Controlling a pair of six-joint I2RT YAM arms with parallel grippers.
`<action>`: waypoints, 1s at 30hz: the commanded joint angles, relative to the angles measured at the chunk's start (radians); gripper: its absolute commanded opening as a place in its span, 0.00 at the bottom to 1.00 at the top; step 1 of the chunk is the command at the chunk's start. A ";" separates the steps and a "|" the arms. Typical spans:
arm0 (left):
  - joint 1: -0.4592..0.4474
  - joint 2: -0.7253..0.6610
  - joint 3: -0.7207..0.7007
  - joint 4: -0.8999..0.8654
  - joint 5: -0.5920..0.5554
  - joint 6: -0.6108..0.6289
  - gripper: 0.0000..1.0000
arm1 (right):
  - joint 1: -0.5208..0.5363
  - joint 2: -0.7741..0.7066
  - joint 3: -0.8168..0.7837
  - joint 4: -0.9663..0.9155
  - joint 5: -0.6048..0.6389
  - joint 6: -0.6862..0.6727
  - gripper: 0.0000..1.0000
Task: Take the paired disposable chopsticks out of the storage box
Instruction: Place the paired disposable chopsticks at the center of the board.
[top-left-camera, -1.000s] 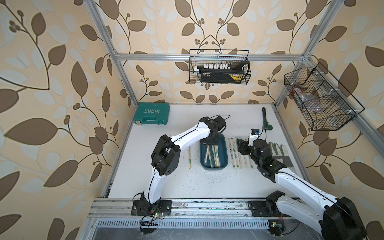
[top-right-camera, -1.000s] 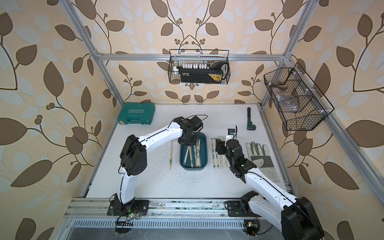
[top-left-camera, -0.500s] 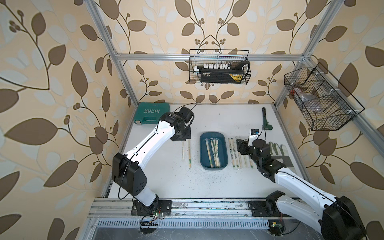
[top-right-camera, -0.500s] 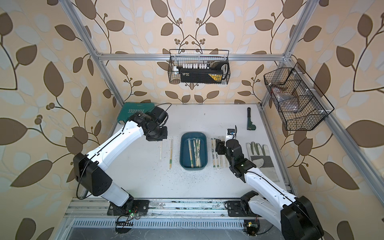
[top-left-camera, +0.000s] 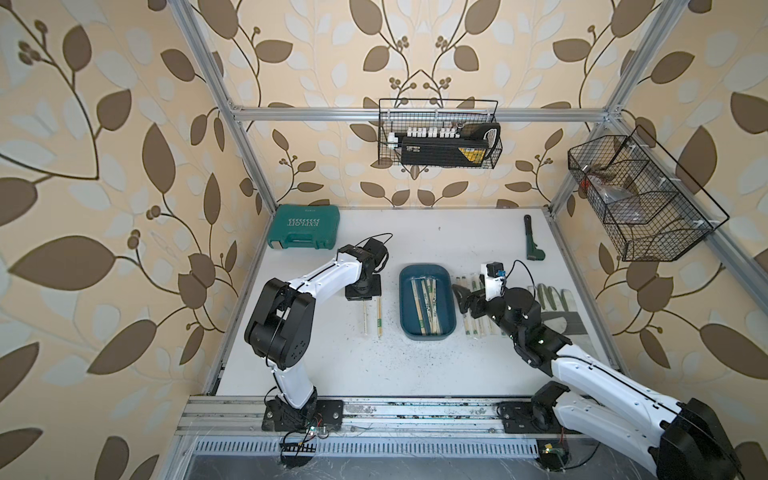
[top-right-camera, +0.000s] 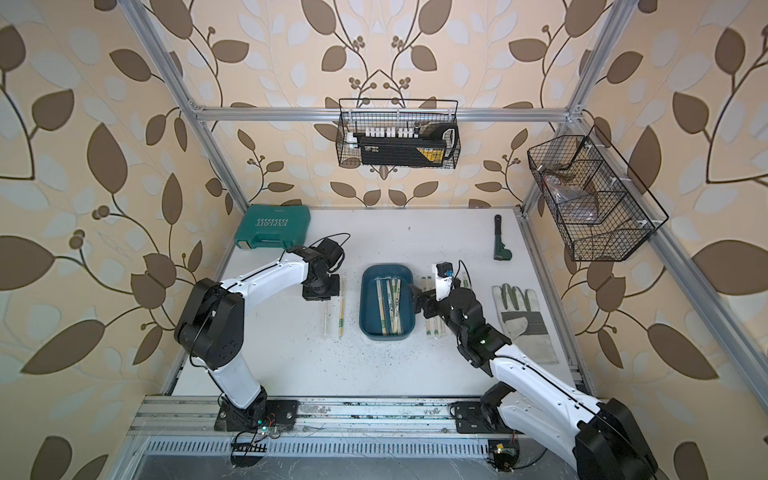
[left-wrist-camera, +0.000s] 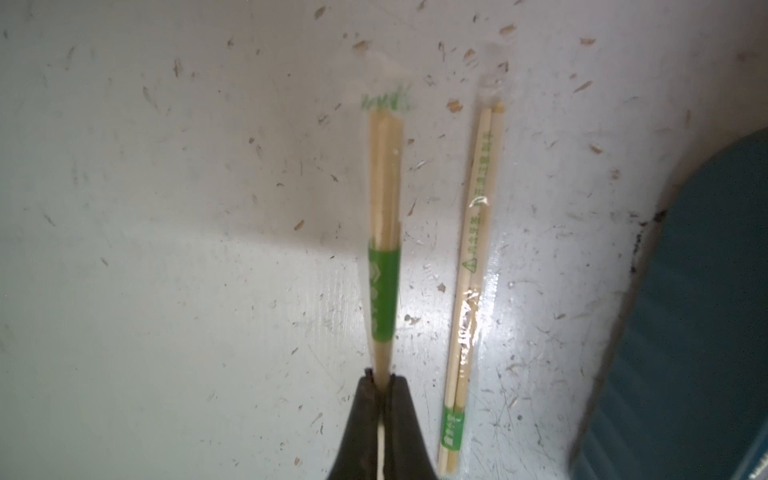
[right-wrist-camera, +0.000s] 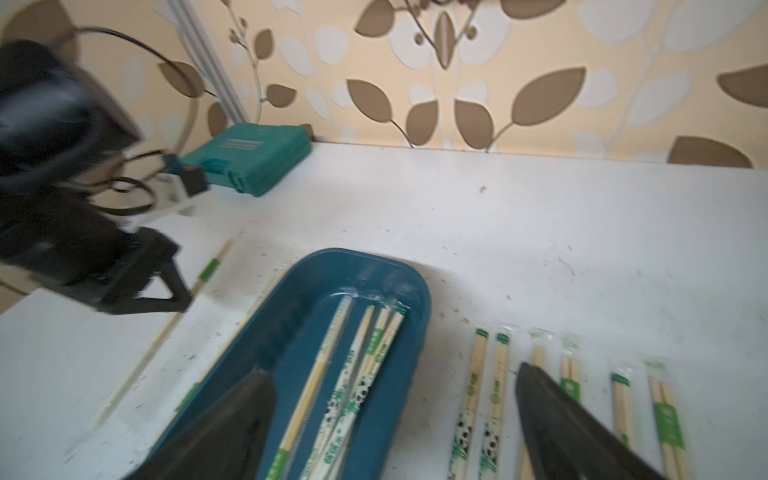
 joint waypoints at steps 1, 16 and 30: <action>0.004 0.013 0.020 0.015 -0.004 0.033 0.00 | 0.034 -0.048 -0.044 0.100 -0.034 -0.074 0.99; -0.004 0.102 0.061 -0.005 0.021 0.026 0.25 | 0.034 -0.046 -0.032 0.073 0.040 -0.062 1.00; -0.217 -0.026 0.376 -0.149 -0.055 -0.040 0.39 | 0.035 -0.104 -0.057 0.071 0.145 -0.046 0.99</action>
